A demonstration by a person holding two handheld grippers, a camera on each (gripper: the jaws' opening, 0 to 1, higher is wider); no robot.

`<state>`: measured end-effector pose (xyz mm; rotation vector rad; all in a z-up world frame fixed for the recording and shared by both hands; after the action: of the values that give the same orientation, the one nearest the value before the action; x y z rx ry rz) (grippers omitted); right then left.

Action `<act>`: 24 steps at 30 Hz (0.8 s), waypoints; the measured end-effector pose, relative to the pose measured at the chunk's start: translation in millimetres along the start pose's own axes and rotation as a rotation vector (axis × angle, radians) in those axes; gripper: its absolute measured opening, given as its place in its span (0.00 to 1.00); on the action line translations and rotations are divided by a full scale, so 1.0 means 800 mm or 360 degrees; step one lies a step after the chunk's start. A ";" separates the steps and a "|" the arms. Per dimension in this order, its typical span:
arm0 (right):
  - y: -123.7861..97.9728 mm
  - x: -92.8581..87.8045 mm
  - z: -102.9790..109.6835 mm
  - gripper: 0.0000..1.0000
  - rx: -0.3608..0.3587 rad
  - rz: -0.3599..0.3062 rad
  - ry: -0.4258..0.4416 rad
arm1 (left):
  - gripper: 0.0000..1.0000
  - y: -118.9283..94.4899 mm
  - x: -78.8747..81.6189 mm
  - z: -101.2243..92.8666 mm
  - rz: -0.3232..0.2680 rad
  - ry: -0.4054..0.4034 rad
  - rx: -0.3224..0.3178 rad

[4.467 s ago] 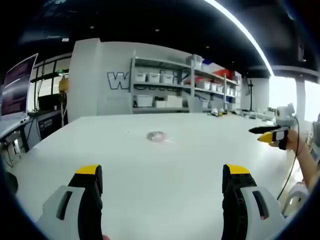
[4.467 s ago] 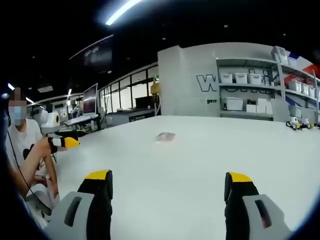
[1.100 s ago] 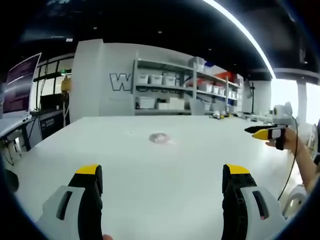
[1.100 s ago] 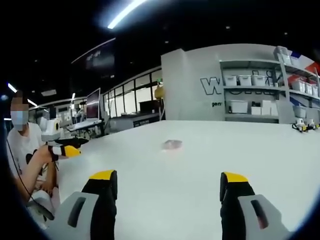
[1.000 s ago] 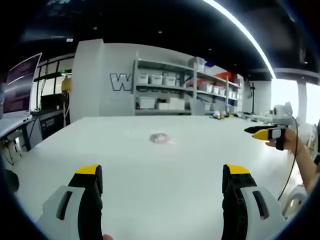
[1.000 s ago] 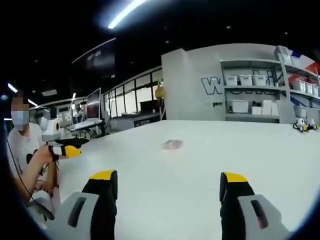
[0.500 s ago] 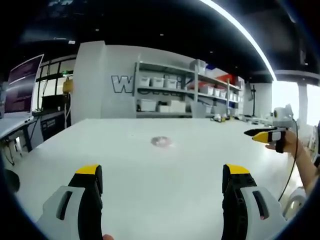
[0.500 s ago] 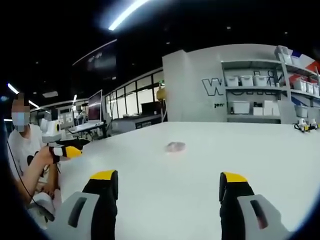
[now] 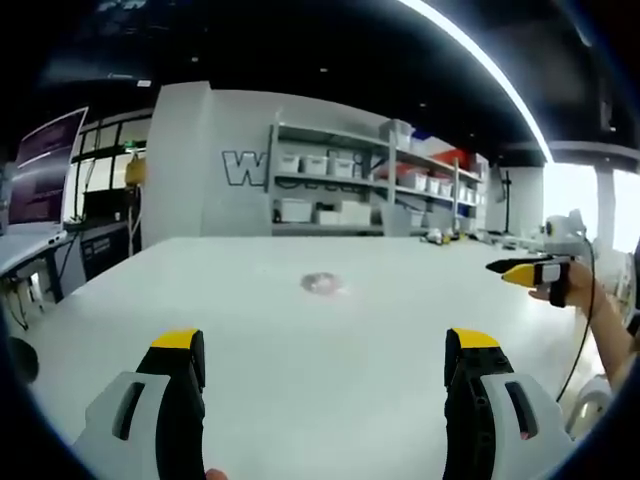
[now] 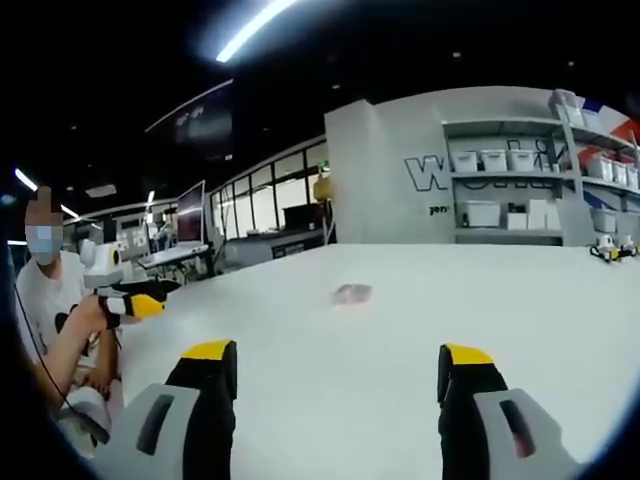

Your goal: Open the resealable bag by pulling the two sides of the seal apart until the entire bag opening is separated and visibly accessible.

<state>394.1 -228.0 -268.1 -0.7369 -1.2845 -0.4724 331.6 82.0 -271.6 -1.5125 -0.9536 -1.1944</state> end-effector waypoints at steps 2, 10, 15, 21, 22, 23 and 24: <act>0.000 0.000 0.000 0.83 0.0001 -0.0001 0.0000 | 1.00 0.001 0.000 0.000 0.0001 -0.0001 -0.0004; -0.002 0.001 -0.005 0.83 -0.0017 -0.0012 0.0006 | 1.00 0.000 0.002 0.000 -0.0006 0.0001 -0.0001; -0.002 0.002 -0.008 0.82 -0.0023 -0.0016 0.0009 | 1.00 0.000 0.001 0.000 -0.0003 0.0002 -0.0001; -0.002 0.004 -0.007 0.82 -0.0016 -0.0024 0.0012 | 1.00 0.000 0.002 0.000 -0.0003 0.0003 -0.0003; -0.002 0.004 -0.007 0.82 -0.0015 -0.0025 0.0013 | 1.00 0.000 0.002 0.000 -0.0003 0.0005 -0.0002; -0.001 0.004 -0.007 0.81 -0.0013 -0.0025 0.0013 | 1.00 0.000 0.003 -0.001 -0.0004 0.0006 -0.0003; -0.001 0.004 -0.006 0.81 -0.0011 -0.0023 0.0012 | 1.00 0.000 0.003 -0.001 -0.0005 0.0007 -0.0004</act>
<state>397.8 -232.2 -265.3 -0.7313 -1.2825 -0.4914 332.2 81.4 -269.3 -1.5105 -0.9520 -1.2010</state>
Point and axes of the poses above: the point that each gripper's makers call its tool centre point, and the gripper's own axes: y roughly forward along the fingers, z roughly to its left, x roughly out of its top, the point moved 3 cm from there along -y, roughly backward along the fingers, and after that the axes turned 4 degrees about z, right-handed, at the moved point
